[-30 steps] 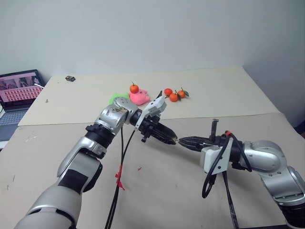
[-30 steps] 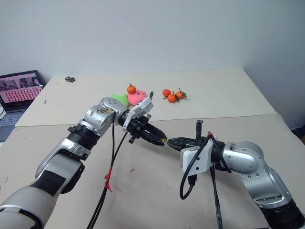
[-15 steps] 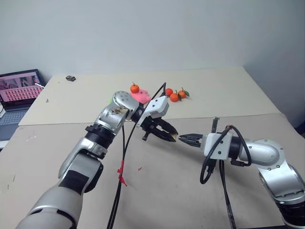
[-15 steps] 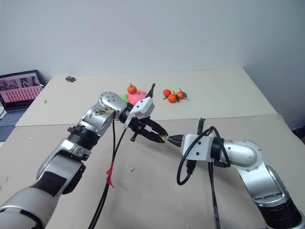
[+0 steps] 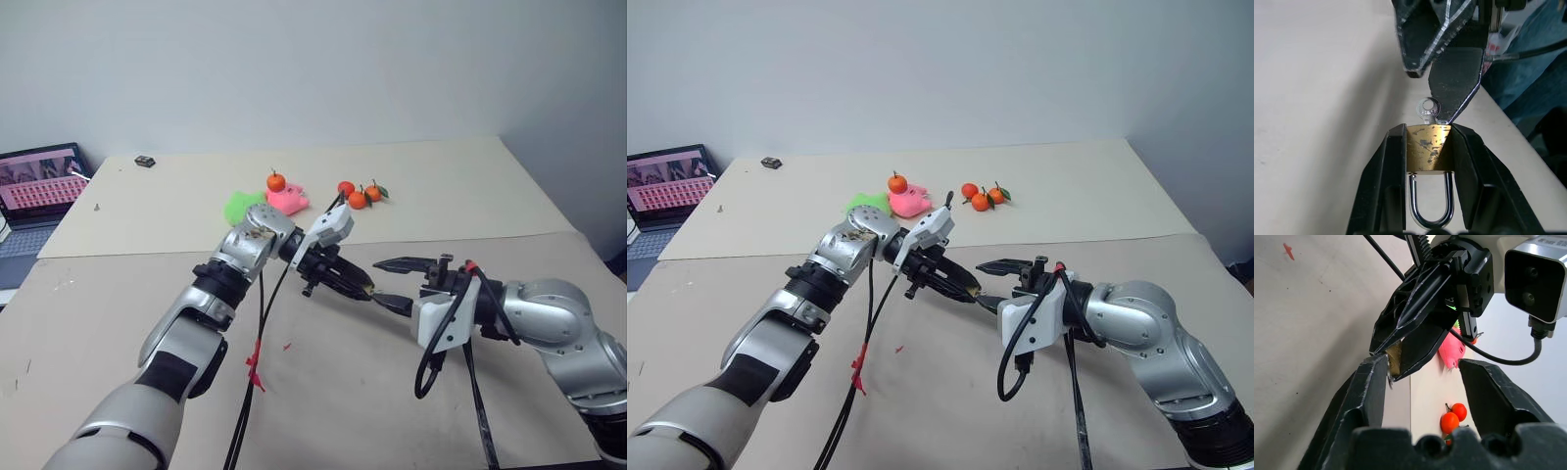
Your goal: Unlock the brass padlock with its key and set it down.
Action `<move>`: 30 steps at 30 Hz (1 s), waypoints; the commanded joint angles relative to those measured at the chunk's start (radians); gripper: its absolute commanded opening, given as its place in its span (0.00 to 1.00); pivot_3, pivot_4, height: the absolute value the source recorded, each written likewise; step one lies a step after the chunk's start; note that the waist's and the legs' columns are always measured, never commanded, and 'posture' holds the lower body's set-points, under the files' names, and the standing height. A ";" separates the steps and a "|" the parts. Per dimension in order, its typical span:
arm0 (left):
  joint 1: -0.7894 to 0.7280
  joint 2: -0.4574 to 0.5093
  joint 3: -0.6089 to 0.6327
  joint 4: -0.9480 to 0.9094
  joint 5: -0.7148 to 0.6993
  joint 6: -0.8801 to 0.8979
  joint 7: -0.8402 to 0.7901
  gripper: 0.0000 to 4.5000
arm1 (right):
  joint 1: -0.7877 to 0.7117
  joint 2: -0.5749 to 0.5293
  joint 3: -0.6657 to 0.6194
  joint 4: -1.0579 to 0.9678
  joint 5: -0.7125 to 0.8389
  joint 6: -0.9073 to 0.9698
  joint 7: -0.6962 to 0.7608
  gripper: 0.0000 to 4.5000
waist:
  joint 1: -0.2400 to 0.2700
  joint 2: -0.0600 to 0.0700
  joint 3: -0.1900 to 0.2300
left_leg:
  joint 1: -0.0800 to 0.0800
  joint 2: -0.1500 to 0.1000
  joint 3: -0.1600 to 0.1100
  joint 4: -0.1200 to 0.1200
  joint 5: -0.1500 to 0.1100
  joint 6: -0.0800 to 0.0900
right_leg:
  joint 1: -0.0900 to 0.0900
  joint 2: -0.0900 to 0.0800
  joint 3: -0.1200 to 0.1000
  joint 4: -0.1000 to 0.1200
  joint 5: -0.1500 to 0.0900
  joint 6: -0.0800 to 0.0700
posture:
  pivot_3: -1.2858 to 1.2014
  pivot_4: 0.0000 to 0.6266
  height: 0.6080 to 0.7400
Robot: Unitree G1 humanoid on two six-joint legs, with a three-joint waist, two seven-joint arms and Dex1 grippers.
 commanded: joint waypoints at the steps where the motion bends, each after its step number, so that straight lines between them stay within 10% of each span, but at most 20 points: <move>1: -0.054 0.006 0.020 0.007 -0.050 0.002 -0.003 0.18 | 0.022 -0.004 0.001 -0.017 -0.001 -0.033 0.003 0.64 | 0.000 0.000 0.000 | 0.000 0.000 0.000 0.000 0.000 0.000 | 0.000 0.000 0.000 0.000 0.000 0.000 | 0.52 0.24 0.40; 30: -0.078 0.095 -0.139 0.026 -0.166 -0.030 -0.003 0.18 | 0.081 -0.015 -0.043 0.024 0.000 -0.106 -0.015 0.64 | -0.001 0.001 0.000 | -0.001 -0.002 -0.004 0.006 -0.001 0.001 | 0.000 0.001 0.002 0.000 0.000 0.000 | 0.52 0.24 0.40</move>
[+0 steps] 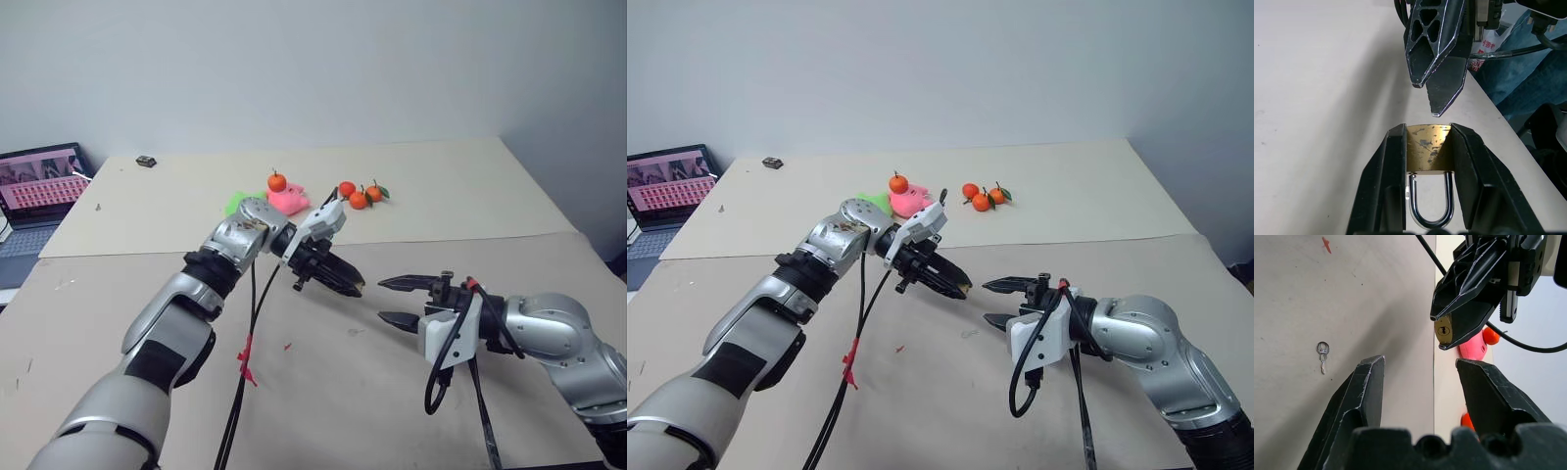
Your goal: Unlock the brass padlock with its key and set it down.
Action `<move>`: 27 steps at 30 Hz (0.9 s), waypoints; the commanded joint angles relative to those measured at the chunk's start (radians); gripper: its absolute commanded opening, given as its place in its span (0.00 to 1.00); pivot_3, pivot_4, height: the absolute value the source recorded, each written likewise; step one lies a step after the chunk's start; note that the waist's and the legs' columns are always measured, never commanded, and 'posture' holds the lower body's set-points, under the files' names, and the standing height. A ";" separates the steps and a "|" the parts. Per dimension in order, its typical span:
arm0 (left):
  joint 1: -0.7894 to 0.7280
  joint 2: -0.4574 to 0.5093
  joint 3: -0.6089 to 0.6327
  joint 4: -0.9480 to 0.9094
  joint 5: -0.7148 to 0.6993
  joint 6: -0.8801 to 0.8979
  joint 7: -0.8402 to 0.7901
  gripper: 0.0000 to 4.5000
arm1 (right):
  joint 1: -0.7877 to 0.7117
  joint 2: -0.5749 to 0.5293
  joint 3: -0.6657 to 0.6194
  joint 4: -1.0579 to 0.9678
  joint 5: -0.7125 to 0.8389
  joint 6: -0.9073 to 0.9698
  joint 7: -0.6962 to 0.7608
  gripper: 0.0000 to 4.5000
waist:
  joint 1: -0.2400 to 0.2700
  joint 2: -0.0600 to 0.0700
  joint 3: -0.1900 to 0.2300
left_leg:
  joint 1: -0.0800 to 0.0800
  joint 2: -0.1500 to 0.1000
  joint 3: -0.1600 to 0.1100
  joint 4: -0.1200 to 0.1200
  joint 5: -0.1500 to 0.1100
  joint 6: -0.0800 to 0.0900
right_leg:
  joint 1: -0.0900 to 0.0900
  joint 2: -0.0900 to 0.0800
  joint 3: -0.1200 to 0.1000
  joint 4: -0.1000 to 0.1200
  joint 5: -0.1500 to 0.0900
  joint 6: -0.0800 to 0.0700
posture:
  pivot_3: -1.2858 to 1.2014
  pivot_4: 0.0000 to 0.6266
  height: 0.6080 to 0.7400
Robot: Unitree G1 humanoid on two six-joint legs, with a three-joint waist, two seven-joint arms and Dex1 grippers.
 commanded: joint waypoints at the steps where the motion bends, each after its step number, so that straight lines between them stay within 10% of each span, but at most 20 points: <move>1: -0.008 0.006 0.003 -0.023 -0.027 -0.004 -0.003 0.18 | -0.001 0.001 -0.029 -0.031 0.005 0.001 -0.015 0.64 | 0.000 0.000 0.000 | 0.000 0.000 0.000 0.000 0.000 0.000 | 0.000 0.000 0.000 0.000 0.000 0.000 | 0.52 0.24 0.40; 27: 0.015 -0.057 0.017 -0.038 -0.010 0.011 -0.003 0.18 | -0.019 0.033 -0.003 -0.070 -0.004 0.047 -0.016 0.64 | 0.000 0.000 0.000 | 0.000 0.000 -0.001 0.000 0.000 0.000 | 0.000 0.000 0.000 0.000 0.000 0.000 | 0.52 0.24 0.40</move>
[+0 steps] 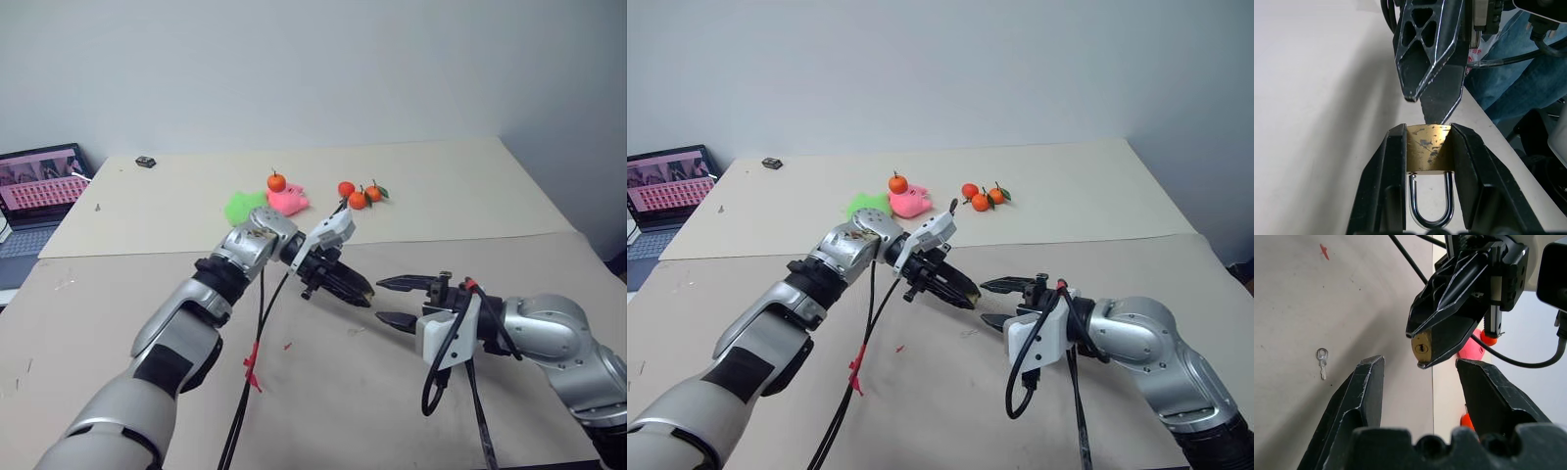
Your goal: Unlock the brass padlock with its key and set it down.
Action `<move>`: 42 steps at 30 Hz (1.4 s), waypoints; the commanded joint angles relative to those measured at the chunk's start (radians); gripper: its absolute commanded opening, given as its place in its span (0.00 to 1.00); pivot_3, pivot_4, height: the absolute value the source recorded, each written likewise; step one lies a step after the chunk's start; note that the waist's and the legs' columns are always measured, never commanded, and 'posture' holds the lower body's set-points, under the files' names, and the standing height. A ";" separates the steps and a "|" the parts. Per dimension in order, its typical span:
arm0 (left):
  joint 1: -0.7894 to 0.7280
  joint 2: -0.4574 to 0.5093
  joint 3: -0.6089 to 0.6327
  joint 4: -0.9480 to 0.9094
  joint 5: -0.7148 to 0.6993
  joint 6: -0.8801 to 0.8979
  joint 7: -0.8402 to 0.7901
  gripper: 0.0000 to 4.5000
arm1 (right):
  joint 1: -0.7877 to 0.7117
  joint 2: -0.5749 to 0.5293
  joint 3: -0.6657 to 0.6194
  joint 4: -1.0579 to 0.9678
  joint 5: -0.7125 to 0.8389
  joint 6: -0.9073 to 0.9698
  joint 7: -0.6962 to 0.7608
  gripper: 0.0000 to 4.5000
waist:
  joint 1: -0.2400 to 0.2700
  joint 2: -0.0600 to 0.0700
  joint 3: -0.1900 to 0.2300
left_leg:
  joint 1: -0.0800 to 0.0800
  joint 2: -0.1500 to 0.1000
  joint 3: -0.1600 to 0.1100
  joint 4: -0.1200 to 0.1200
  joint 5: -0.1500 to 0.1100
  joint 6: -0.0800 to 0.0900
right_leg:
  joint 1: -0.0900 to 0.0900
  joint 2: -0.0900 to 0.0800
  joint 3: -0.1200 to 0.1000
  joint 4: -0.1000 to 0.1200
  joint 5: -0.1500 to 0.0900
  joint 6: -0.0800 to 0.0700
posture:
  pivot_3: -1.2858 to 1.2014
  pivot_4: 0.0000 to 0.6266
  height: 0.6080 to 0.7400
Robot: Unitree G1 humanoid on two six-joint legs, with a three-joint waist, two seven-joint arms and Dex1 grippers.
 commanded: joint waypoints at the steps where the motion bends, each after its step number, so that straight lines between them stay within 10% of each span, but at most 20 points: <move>1: -0.011 -0.013 0.026 -0.021 0.003 0.002 -0.003 0.18 | -0.020 0.016 -0.002 -0.047 0.000 0.024 -0.014 0.64 | 0.000 0.000 0.000 | 0.000 0.000 0.000 0.000 0.000 0.000 | 0.000 0.000 0.000 0.000 0.000 0.000 | 0.52 0.24 0.40; 15: -0.022 -0.044 0.024 0.002 0.021 -0.008 -0.003 0.18 | -0.031 0.044 0.008 -0.066 0.000 0.063 -0.010 0.64 | 0.000 0.000 0.000 | 0.000 -0.002 -0.002 0.000 0.000 0.000 | 0.000 0.000 0.001 0.000 0.000 0.000 | 0.52 0.24 0.40; 24: -0.016 -0.027 0.010 -0.009 0.021 -0.011 -0.003 0.18 | -0.034 0.042 0.012 -0.054 0.014 0.056 -0.008 0.05 | 0.000 0.000 0.000 | 0.000 -0.010 -0.012 0.000 -0.002 0.004 | 0.000 0.000 0.003 0.000 0.000 0.000 | 0.52 0.24 0.40; 42: -0.031 -0.009 0.011 -0.044 -0.009 0.056 -0.003 0.18 | -0.050 0.050 0.010 -0.043 0.005 0.057 -0.019 0.05 | -0.002 0.000 0.000 | 0.000 -0.011 -0.013 0.000 -0.002 0.004 | 0.000 0.000 0.003 0.000 0.000 0.000 | 0.52 0.24 0.40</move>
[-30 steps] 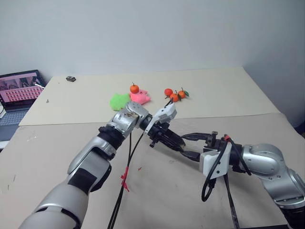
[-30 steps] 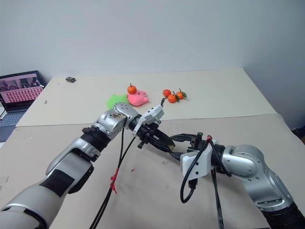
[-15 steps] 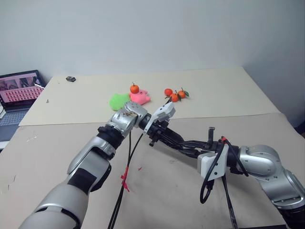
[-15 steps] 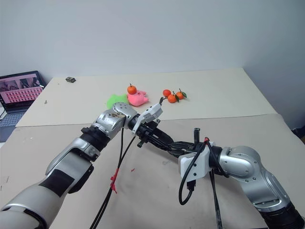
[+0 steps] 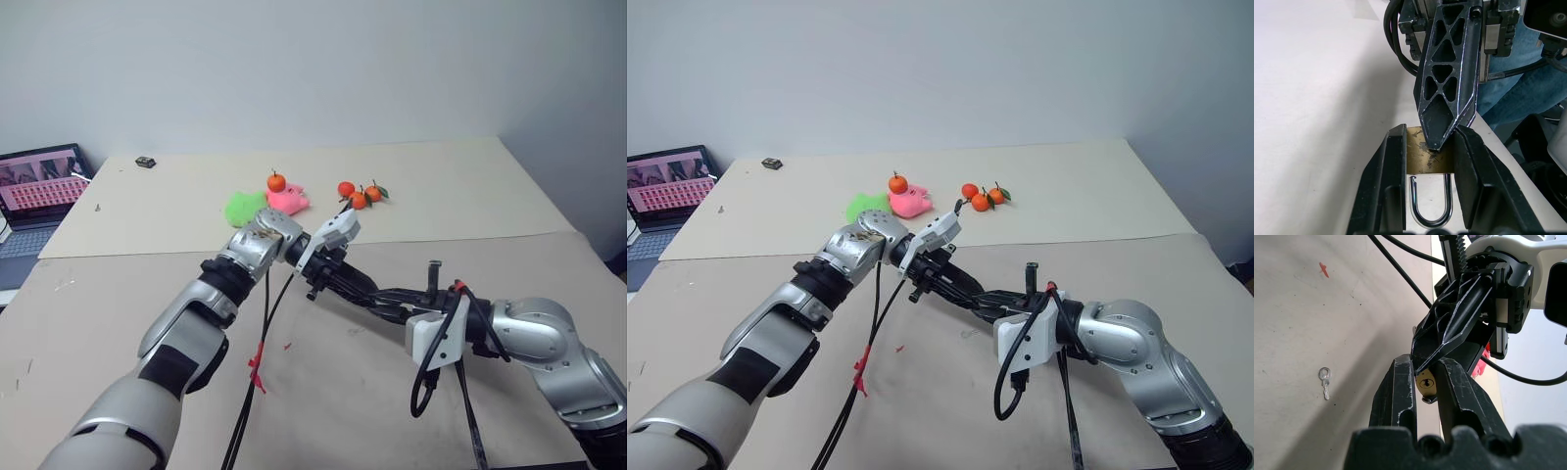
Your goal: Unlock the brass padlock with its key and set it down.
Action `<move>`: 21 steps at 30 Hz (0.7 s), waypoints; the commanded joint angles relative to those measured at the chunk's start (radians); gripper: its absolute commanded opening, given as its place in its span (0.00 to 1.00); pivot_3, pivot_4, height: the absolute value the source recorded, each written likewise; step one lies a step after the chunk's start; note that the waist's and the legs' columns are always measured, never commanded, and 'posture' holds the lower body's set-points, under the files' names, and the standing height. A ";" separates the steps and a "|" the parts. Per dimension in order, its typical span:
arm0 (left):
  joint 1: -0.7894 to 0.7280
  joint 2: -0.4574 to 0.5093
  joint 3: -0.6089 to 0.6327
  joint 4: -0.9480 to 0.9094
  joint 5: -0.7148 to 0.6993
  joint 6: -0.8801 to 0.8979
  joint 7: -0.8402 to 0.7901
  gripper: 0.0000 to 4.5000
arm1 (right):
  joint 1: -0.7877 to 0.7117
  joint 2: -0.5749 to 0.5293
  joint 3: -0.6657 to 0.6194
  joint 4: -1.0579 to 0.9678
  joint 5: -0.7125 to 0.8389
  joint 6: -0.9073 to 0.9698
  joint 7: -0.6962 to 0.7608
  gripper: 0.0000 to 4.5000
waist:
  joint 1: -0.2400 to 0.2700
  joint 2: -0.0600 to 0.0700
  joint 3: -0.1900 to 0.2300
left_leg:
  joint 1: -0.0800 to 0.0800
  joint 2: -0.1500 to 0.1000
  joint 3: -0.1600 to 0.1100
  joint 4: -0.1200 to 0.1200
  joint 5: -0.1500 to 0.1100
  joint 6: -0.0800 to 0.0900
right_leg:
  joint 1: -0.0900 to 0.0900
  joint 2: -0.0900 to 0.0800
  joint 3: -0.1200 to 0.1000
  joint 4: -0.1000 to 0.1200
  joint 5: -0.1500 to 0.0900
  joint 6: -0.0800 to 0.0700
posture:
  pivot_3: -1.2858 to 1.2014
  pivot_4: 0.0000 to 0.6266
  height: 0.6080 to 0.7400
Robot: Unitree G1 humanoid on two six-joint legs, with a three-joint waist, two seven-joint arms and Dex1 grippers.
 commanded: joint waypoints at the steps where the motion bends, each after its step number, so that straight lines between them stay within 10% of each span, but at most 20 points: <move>1: -0.030 0.024 -0.008 -0.069 -0.022 0.031 -0.002 0.18 | -0.040 0.009 -0.027 -0.014 0.010 0.000 -0.021 0.05 | -0.002 0.000 0.000 | 0.000 0.000 0.000 0.000 0.000 0.000 | 0.000 0.000 0.000 0.000 0.000 0.000 | 0.52 0.24 0.40; 10: -0.030 0.085 -0.017 -0.167 -0.103 0.135 -0.002 0.96 | -0.052 0.015 -0.016 0.000 0.009 -0.006 -0.022 0.05 | 0.000 0.000 0.000 | 0.000 0.000 -0.001 0.000 0.000 0.000 | 0.000 0.000 0.000 0.000 0.000 0.000 | 0.52 0.24 0.40; 21: -0.042 0.124 0.104 -0.169 -0.080 0.120 0.003 0.98 | -0.057 0.020 -0.025 0.020 0.024 0.007 -0.017 0.05 | -0.001 0.000 0.000 | 0.000 0.000 -0.001 0.001 0.000 0.000 | 0.000 0.001 0.000 0.000 0.000 0.000 | 0.52 0.24 0.40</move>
